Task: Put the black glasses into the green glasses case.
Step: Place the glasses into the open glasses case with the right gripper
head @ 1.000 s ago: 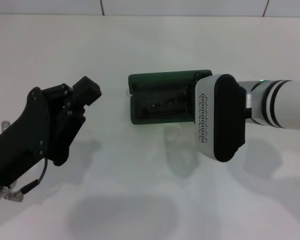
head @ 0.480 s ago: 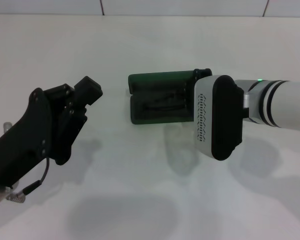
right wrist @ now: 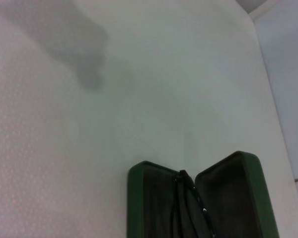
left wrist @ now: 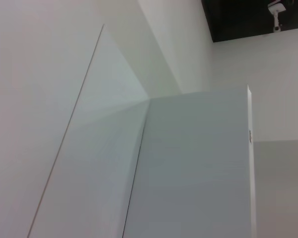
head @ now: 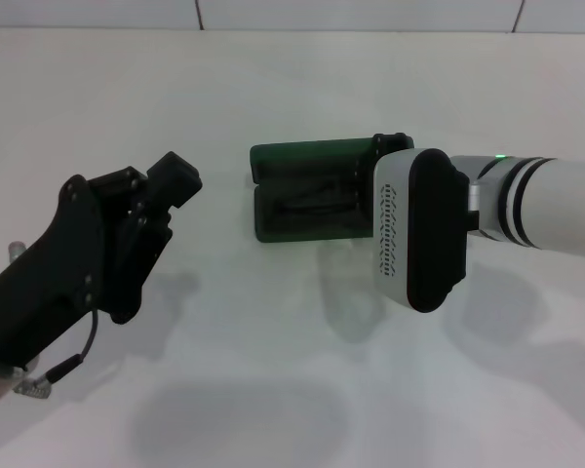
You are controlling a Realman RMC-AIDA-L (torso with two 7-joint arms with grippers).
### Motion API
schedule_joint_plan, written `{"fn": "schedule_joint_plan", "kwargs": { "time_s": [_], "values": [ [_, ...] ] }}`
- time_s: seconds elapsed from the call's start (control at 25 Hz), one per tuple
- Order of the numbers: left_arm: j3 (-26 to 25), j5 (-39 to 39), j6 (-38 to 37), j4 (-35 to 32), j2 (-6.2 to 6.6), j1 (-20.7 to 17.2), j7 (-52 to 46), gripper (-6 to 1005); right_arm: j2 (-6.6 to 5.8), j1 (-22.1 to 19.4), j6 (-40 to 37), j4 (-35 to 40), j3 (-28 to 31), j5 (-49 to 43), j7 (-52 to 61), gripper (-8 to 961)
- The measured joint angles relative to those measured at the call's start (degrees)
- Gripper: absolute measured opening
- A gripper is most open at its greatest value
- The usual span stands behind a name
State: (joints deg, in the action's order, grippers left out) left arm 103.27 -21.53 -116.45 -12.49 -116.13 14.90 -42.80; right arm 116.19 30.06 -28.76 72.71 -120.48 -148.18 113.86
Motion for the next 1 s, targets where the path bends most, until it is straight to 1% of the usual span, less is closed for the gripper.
{"fn": "schedule_joint_plan", "kwargs": {
  "time_s": [0.4,0.68,1.0],
  "values": [
    [-0.7,0.0,0.0,0.8,-0.32,-0.4,-0.1,40,0.0,0.4,-0.1,-0.3,-0.1,0.9,1.5,63],
    [-0.7,0.0,0.0,0.9,-0.33,-0.5,-0.1,40,0.0,0.4,-1.2,-0.3,0.0,0.0,4.2,66],
    [-0.7,0.0,0.0,0.9,-0.35,-0.3,-0.2,41,0.0,0.2,-0.6,-0.5,0.3,0.1,5.8,65]
  ]
}}
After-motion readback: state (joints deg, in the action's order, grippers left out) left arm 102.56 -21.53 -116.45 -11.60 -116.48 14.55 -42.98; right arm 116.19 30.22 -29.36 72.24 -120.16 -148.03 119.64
